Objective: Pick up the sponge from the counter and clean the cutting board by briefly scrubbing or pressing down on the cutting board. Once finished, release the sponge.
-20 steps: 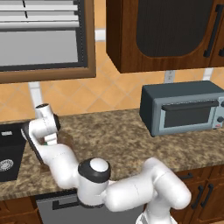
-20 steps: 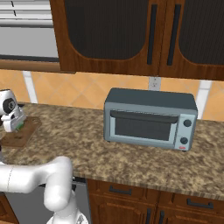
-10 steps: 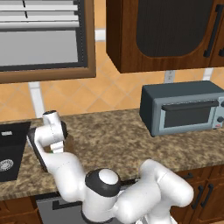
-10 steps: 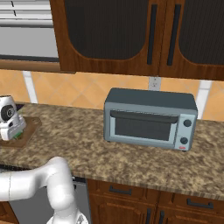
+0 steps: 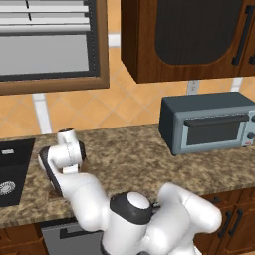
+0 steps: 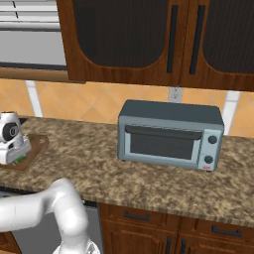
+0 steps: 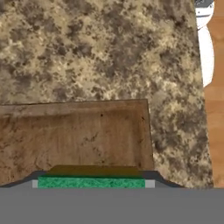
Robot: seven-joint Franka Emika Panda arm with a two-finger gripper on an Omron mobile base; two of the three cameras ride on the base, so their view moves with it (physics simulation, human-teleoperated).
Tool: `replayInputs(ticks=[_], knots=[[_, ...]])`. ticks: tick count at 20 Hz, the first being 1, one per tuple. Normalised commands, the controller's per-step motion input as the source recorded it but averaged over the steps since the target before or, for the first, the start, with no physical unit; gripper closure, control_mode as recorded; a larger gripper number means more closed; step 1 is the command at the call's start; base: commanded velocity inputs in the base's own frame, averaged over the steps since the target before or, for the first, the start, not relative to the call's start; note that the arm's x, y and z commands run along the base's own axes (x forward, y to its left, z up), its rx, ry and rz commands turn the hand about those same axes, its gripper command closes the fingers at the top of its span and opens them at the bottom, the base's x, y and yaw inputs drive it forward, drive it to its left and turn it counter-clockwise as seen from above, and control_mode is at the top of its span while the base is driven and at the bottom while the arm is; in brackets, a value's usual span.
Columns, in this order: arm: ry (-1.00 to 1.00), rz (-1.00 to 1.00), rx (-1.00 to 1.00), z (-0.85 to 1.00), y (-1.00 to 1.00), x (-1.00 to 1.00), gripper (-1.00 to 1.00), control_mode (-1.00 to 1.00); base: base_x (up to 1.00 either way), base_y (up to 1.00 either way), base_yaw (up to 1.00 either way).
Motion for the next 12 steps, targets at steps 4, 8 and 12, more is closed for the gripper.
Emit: replayInputs(ticks=[4,8,12], knots=[[-0.14,-0.02,-0.03,0.00,-0.01,-0.26,1.00,-1.00,0.00,0.00,0.00],[0.00,-0.07,-0.17,-0.08,-0.06,-0.16,1.00,-1.00,0.00,0.00,0.00],[0.22,-0.10,-0.05,-0.02,-0.37,-0.08,1.00,-1.00,0.00,0.00,0.00]])
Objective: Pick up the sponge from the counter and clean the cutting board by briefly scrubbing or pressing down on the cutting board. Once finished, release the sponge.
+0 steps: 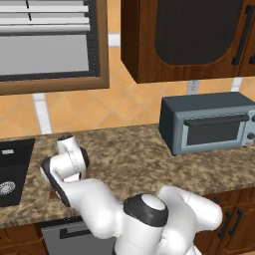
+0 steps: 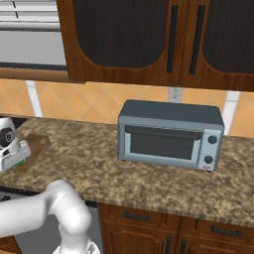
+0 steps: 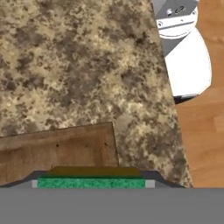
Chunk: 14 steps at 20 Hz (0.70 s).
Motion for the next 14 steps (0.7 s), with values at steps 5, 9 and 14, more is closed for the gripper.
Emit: replayInputs(ticks=[5,9,14], knots=[[0.29,-0.09,0.00,-0.03,-0.51,-0.11,1.00,-1.00,0.00,0.00,0.00],[0.01,-0.11,0.00,-0.13,-0.44,-0.38,1.00,-1.00,0.00,0.00,0.00],[-0.10,-0.11,-0.01,-0.29,-0.38,-0.42,1.00,-1.00,0.00,0.00,0.00]])
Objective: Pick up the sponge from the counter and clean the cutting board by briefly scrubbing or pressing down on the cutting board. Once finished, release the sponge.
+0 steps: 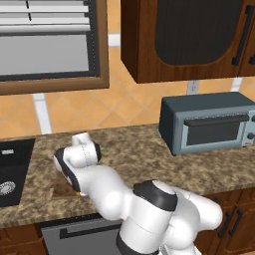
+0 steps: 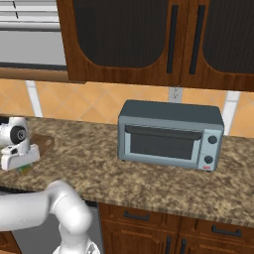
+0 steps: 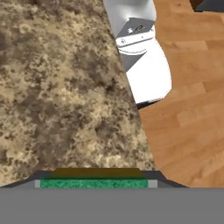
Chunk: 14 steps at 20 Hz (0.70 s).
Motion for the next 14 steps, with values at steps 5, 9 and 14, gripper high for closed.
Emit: replayInputs(ticks=[5,9,14], knots=[[-0.08,-0.13,0.00,-0.11,-0.50,-0.50,1.00,-1.00,0.00,0.00,0.00],[-0.11,-0.11,0.00,-0.01,-0.44,-0.30,1.00,-1.00,0.00,0.00,0.00],[-0.17,-0.03,0.00,0.20,-0.31,0.01,1.00,-1.00,0.00,0.00,0.00]])
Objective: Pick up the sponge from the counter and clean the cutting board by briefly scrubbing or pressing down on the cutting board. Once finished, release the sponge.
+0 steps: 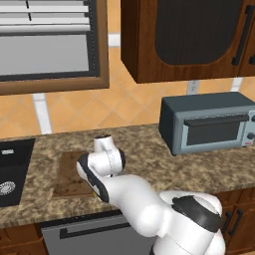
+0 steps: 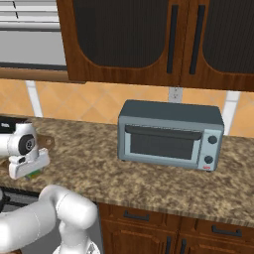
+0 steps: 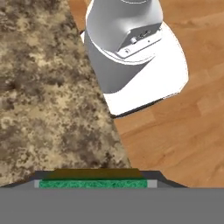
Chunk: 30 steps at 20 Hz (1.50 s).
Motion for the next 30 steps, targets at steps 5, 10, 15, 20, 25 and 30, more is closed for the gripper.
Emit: replayInputs(ticks=[5,10,15,20,25,30], knots=[[-0.04,0.00,0.00,0.26,-0.12,0.40,1.00,-1.00,0.00,0.00,0.00],[-0.04,0.02,0.00,0.00,0.00,0.56,1.00,-1.00,0.00,0.00,0.00],[-0.03,0.03,-0.03,-0.07,0.00,0.65,1.00,-1.00,0.00,0.00,0.00],[-0.04,0.02,-0.01,0.02,0.00,0.51,1.00,-1.00,0.00,0.00,0.00],[0.00,0.22,0.00,0.26,0.00,0.08,1.00,-1.00,0.00,0.00,0.00],[0.00,0.21,0.00,0.03,0.07,0.20,1.00,-1.00,0.00,0.00,0.00]])
